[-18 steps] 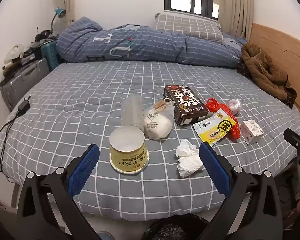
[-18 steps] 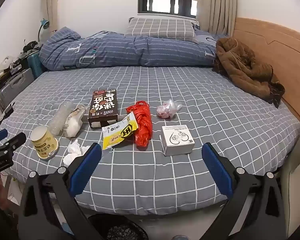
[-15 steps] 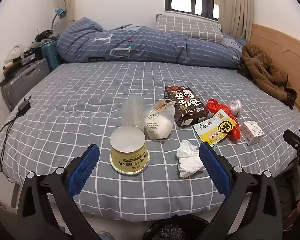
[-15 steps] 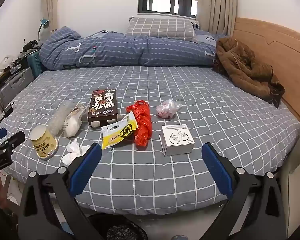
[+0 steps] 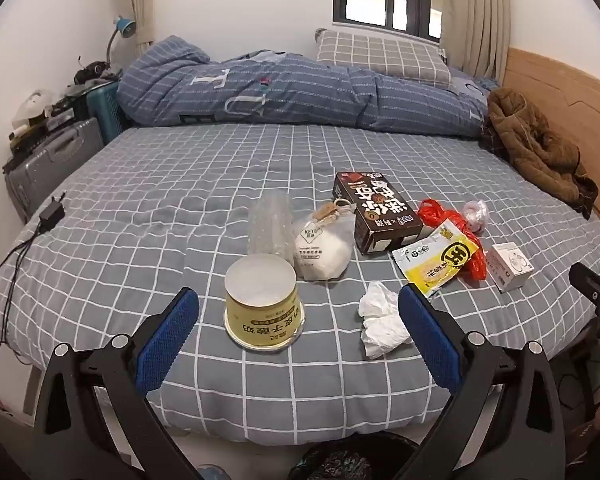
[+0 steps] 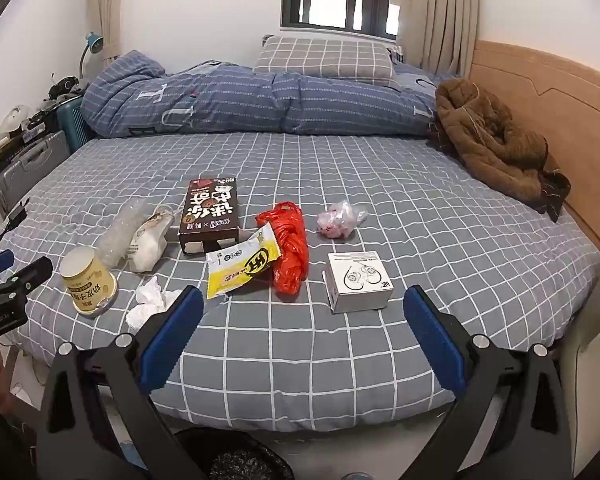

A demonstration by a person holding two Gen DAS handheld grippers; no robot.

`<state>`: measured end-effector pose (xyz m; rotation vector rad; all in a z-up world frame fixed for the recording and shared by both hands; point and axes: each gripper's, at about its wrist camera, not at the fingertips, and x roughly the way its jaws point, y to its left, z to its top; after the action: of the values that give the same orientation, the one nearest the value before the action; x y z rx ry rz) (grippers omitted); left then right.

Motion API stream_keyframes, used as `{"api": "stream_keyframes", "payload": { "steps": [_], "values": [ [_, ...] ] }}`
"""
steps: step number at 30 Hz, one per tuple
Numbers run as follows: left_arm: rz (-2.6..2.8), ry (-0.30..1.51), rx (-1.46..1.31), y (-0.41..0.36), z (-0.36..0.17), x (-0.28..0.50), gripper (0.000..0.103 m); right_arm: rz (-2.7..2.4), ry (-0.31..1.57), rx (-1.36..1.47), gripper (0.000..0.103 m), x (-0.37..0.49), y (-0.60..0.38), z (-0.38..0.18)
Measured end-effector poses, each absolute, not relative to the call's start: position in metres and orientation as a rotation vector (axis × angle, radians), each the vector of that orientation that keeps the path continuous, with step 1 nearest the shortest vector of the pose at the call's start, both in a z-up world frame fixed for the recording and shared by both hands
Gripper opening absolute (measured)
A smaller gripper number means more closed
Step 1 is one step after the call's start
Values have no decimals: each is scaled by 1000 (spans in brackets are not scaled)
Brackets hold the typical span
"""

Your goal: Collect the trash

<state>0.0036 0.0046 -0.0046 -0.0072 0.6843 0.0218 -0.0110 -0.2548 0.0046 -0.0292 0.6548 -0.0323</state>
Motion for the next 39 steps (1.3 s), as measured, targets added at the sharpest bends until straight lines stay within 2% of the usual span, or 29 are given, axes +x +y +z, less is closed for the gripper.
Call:
{"api": "stream_keyframes", "payload": {
  "steps": [39],
  "values": [
    [8, 703, 5, 2, -13, 10, 97, -59, 656, -19, 96, -4, -264, -5]
  ]
}}
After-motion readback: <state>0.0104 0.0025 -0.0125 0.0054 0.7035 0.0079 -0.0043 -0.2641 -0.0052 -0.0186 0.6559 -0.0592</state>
